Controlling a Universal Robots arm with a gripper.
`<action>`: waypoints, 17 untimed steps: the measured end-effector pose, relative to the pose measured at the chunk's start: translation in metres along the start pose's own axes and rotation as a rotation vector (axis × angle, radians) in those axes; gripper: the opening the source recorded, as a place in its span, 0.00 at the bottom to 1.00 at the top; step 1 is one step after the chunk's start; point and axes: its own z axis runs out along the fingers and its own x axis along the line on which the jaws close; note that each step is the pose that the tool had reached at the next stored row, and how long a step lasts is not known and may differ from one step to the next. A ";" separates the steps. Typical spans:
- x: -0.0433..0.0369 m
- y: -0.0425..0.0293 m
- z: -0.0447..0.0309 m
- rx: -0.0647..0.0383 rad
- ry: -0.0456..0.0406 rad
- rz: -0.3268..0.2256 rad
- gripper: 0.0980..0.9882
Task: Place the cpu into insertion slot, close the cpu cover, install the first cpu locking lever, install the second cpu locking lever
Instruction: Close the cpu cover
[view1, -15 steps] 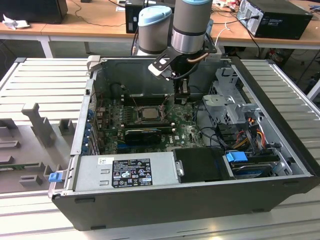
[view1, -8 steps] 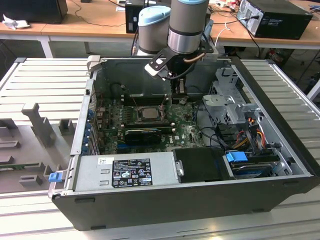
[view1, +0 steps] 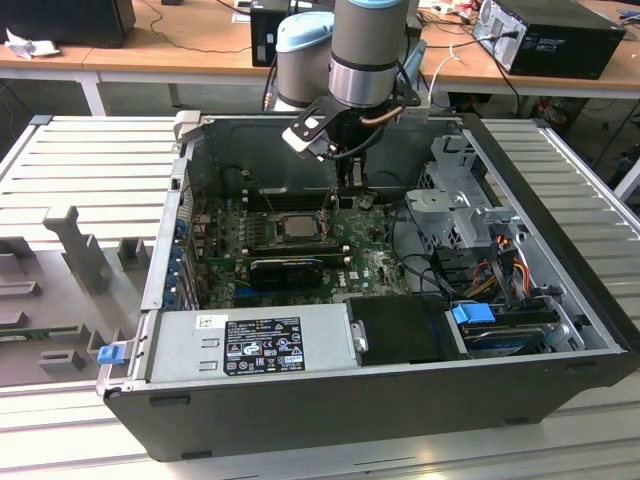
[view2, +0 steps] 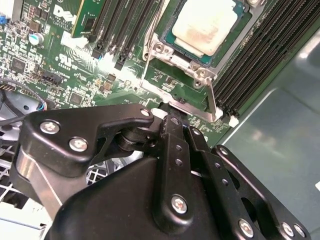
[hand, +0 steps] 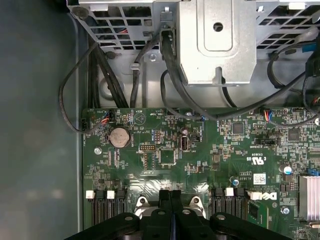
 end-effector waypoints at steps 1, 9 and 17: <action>0.0000 -0.0010 0.0000 0.000 0.0000 0.000 0.01; -0.0001 -0.0077 -0.0001 0.000 0.0000 0.000 0.01; -0.0003 -0.0147 -0.0002 0.000 0.0000 0.000 0.01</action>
